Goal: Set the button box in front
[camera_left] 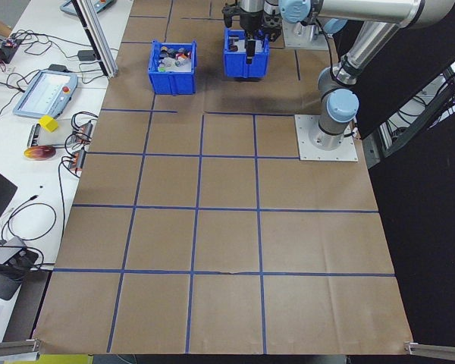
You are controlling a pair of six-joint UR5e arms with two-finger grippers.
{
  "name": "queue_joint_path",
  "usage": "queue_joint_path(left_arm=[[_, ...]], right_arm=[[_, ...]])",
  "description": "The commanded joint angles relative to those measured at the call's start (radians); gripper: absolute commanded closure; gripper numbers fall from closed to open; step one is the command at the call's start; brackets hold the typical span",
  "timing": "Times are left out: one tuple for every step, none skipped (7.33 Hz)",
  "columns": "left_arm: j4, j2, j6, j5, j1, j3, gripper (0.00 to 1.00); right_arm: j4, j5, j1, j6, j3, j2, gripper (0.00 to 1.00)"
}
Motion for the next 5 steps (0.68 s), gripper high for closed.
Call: queue_joint_path(left_arm=[[0.010, -0.007, -0.018, -0.061, 0.008, -0.009, 0.03], [0.010, -0.015, -0.018, -0.059, 0.009, -0.011, 0.02], [0.010, -0.015, -0.017, -0.046, 0.009, -0.018, 0.02], [0.012, -0.015, -0.017, -0.044, 0.009, -0.021, 0.02], [0.012, -0.011, -0.017, -0.044, 0.009, -0.021, 0.02]], right_arm=[[-0.015, -0.031, 0.026, 0.028, -0.018, 0.051, 0.92], [-0.012, -0.045, 0.026, 0.022, -0.018, 0.051, 0.93], [-0.012, -0.045, 0.026, 0.022, -0.016, 0.052, 0.92], [-0.012, -0.045, 0.026, 0.027, -0.016, 0.051, 0.80], [-0.011, -0.042, 0.026, 0.031, -0.015, 0.049, 0.23]])
